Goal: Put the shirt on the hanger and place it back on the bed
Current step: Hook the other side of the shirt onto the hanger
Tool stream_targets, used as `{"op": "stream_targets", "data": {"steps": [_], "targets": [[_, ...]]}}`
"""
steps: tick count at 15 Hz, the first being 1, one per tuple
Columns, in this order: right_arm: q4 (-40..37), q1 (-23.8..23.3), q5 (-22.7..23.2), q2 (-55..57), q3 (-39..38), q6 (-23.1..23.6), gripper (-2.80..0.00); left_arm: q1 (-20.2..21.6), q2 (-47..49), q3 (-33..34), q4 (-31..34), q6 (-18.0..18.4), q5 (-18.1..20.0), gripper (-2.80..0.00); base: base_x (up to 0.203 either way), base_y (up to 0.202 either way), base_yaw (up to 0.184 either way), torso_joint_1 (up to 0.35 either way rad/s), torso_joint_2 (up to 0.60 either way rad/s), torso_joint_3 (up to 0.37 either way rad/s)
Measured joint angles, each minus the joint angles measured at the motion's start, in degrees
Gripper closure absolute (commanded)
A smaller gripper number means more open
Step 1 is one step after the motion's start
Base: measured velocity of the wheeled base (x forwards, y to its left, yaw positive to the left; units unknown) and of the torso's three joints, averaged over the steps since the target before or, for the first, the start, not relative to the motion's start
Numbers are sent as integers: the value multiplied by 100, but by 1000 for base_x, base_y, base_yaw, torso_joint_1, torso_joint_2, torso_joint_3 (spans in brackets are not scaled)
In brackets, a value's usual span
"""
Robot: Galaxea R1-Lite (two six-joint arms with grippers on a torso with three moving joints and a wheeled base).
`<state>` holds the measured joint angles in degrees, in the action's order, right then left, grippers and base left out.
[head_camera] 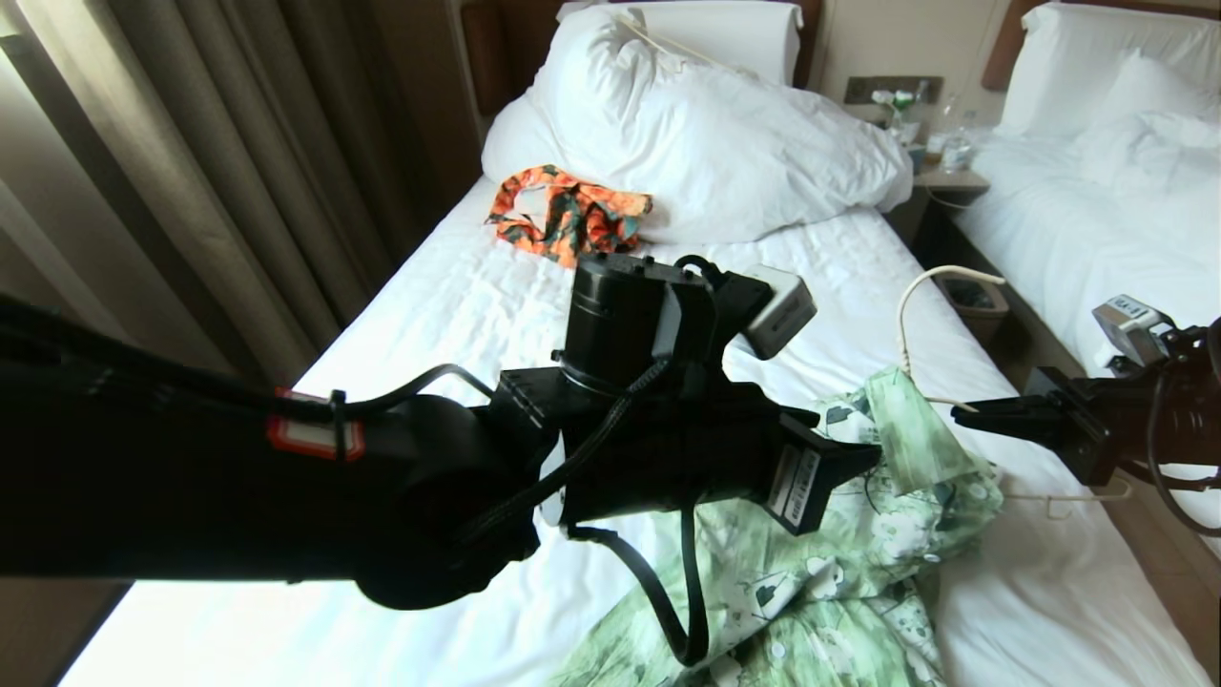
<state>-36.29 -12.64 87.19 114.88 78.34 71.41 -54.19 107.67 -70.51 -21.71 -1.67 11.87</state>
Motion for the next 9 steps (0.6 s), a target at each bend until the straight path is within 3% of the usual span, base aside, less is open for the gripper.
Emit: {"op": "stream_targets", "data": {"steps": [2,9], "targets": [[0,-2,0,-6,0,0,0,209,284,-233,-6,22,289,-280,0,0,0,0,0,0],[0,-2,0,-9,-11,0,0,566,1063,-1039,-17,263,306,-280,0,0,0,0,0,0]]}}
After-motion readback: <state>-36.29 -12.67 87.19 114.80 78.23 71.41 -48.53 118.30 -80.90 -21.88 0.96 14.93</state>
